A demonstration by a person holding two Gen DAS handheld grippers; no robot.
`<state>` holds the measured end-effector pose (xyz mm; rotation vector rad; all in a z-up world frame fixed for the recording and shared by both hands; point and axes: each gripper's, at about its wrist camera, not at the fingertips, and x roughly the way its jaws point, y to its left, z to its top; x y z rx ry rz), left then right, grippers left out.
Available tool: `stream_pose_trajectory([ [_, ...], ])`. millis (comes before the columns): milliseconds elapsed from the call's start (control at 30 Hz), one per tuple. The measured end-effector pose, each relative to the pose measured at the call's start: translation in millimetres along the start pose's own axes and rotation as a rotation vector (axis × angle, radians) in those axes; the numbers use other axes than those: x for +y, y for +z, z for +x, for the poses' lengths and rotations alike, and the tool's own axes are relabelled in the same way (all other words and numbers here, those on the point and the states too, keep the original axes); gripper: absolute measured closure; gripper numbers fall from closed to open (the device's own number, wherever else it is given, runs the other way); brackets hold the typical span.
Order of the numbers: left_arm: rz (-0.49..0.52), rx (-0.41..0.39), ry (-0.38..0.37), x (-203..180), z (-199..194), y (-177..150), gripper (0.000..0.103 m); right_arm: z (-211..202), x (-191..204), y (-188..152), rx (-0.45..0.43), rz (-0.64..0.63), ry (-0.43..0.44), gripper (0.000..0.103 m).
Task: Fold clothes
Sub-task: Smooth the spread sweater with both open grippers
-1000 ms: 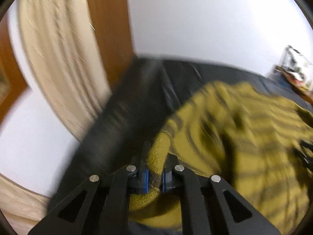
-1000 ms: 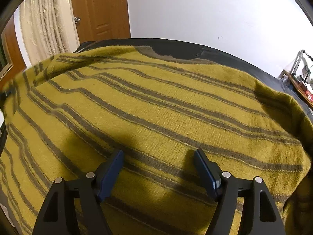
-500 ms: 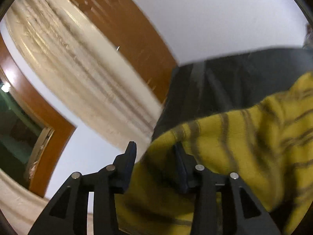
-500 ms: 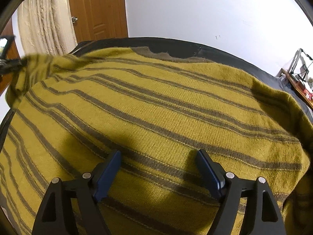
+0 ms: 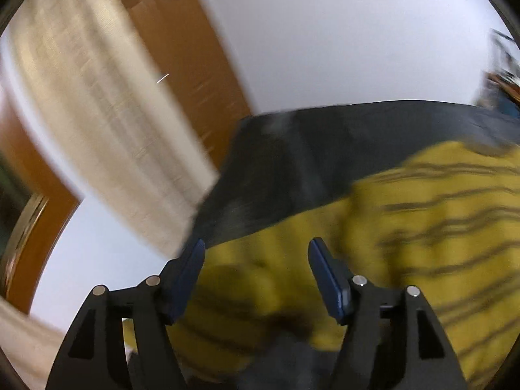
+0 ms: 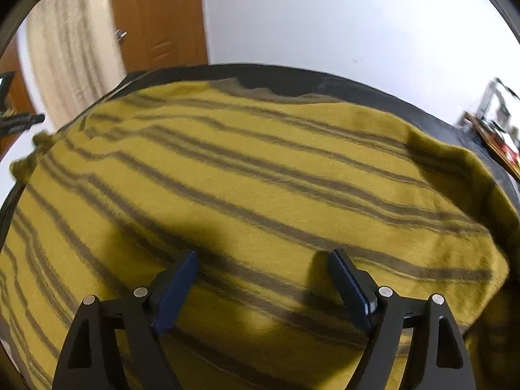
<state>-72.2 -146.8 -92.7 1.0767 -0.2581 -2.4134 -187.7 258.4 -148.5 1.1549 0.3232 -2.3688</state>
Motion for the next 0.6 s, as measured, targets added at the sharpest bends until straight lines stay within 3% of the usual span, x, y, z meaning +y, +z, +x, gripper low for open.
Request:
stream_pose_trajectory([
  [167,0.168,-0.036,-0.137,-86.0,1.1,15.8,0.023,-4.6,-33.9,6.9,-0.025,0.064,-0.079,0.018],
  [300,0.196,0.061,-0.169,-124.7,36.7,22.1,0.023,3.5,-66.4,8.6,0.019,0.105,-0.139,0.018],
  [500,0.108,0.132,-0.169,-120.7,71.1,22.4,0.018,10.7,-108.2,11.7,0.061,0.159,-0.143,0.018],
  [600,0.094,0.122,-0.164,-118.7,74.4,21.3,0.012,13.8,-114.9,15.3,0.064,0.149,-0.152,0.018],
])
